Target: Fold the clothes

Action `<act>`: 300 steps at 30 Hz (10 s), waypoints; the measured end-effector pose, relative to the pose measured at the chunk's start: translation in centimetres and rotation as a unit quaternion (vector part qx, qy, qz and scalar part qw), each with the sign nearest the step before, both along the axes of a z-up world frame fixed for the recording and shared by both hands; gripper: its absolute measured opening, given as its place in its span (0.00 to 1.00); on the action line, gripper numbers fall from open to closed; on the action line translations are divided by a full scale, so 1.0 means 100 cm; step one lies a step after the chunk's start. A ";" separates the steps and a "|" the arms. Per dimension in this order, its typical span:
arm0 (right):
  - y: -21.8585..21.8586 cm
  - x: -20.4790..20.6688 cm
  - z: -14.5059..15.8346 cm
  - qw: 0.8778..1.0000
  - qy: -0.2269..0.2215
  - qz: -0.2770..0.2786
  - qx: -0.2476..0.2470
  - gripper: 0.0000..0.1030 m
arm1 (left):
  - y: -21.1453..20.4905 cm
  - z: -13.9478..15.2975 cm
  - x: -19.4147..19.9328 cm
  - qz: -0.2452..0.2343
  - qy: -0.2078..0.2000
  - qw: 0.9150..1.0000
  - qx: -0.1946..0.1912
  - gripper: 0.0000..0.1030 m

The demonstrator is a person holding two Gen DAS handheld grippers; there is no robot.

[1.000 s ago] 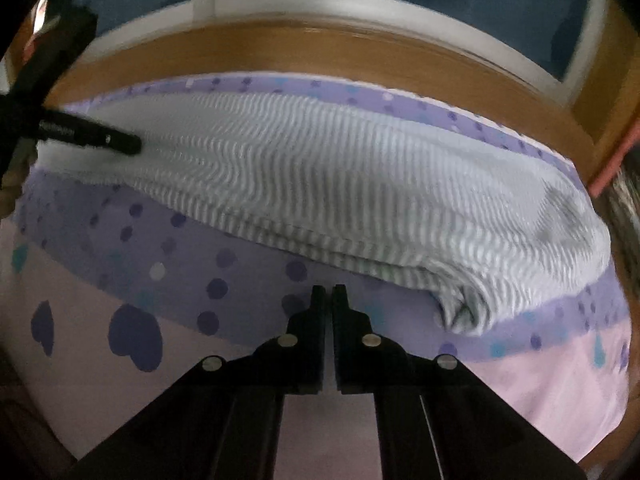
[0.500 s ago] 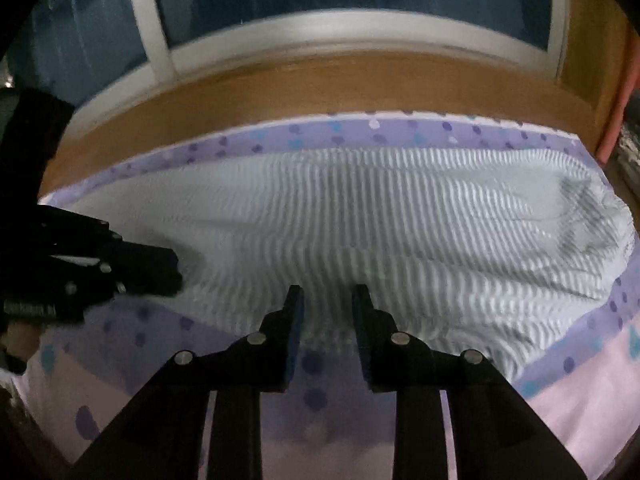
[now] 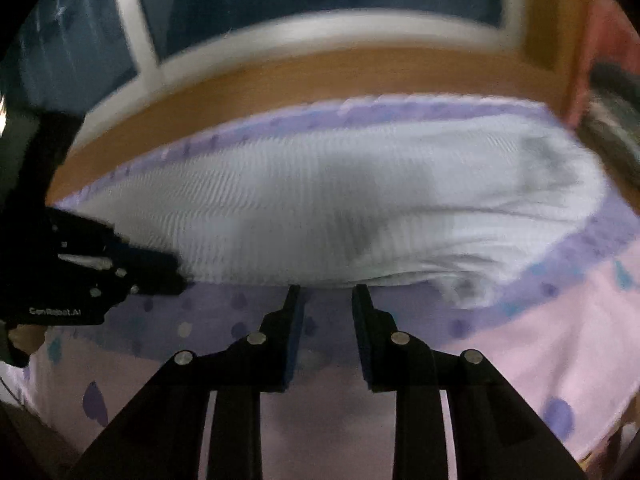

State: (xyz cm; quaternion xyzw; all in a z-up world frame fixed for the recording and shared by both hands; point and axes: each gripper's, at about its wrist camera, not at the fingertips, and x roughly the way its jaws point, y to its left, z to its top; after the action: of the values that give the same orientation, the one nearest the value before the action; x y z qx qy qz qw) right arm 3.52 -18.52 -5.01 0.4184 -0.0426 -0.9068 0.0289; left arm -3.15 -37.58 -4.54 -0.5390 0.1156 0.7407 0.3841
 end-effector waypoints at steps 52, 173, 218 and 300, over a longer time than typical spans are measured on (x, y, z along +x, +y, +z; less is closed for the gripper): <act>0.041 -0.064 -0.006 0.997 -0.040 0.051 0.050 0.03 | 0.035 -0.015 -0.019 0.147 -0.020 0.985 0.088 0.19; 0.262 -0.156 0.036 0.998 0.028 0.060 0.002 0.17 | 0.183 -0.020 -0.034 0.197 -0.019 0.978 0.064 0.30; 0.242 -0.070 0.000 0.998 -0.028 0.051 0.034 0.28 | 0.173 -0.017 -0.002 0.188 -0.026 0.980 0.059 0.31; -0.491 -0.003 -0.029 0.968 -0.001 0.233 0.091 0.64 | -0.428 -0.047 0.002 0.373 -0.055 0.916 0.136 0.32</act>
State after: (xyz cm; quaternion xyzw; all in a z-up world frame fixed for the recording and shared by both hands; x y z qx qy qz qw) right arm 3.20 -67.66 -7.95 0.4184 0.1389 -0.8749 0.2007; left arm -2.90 -80.35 -9.26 -0.5256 -0.2172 0.8078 0.1548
